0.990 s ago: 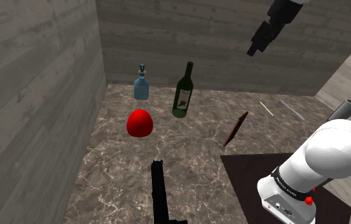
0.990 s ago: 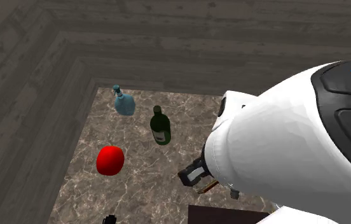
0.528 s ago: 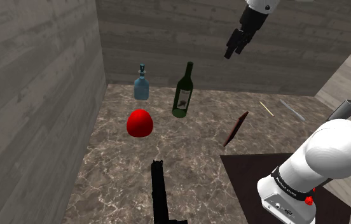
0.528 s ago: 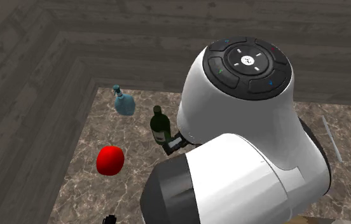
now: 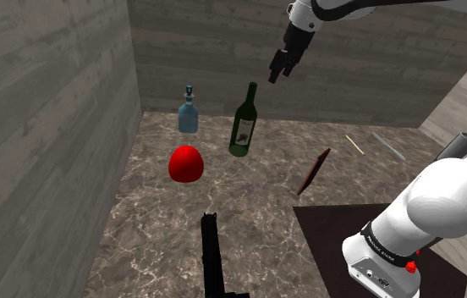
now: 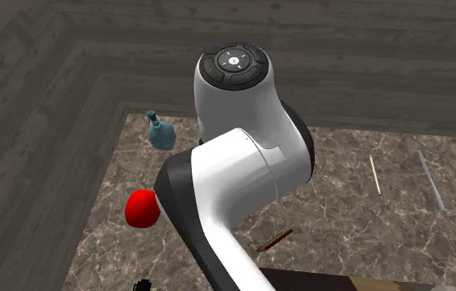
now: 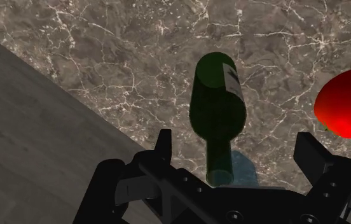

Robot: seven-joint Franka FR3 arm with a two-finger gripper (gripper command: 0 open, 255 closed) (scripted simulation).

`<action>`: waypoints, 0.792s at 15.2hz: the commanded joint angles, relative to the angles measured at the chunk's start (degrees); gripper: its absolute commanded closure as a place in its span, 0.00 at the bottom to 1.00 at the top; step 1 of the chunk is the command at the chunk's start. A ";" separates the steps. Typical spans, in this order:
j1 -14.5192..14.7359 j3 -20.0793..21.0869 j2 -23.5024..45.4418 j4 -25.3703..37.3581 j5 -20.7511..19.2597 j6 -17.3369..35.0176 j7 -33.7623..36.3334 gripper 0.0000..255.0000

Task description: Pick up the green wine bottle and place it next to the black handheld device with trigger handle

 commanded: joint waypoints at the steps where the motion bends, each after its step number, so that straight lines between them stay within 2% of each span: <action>1: 0.24 0.36 4.64 2.72 -0.22 1.97 -0.17 0.00; 5: 0.56 0.83 13.16 8.47 -0.81 4.77 -0.80 0.00; 12: 0.54 0.80 15.27 6.25 -1.04 9.10 -0.68 0.00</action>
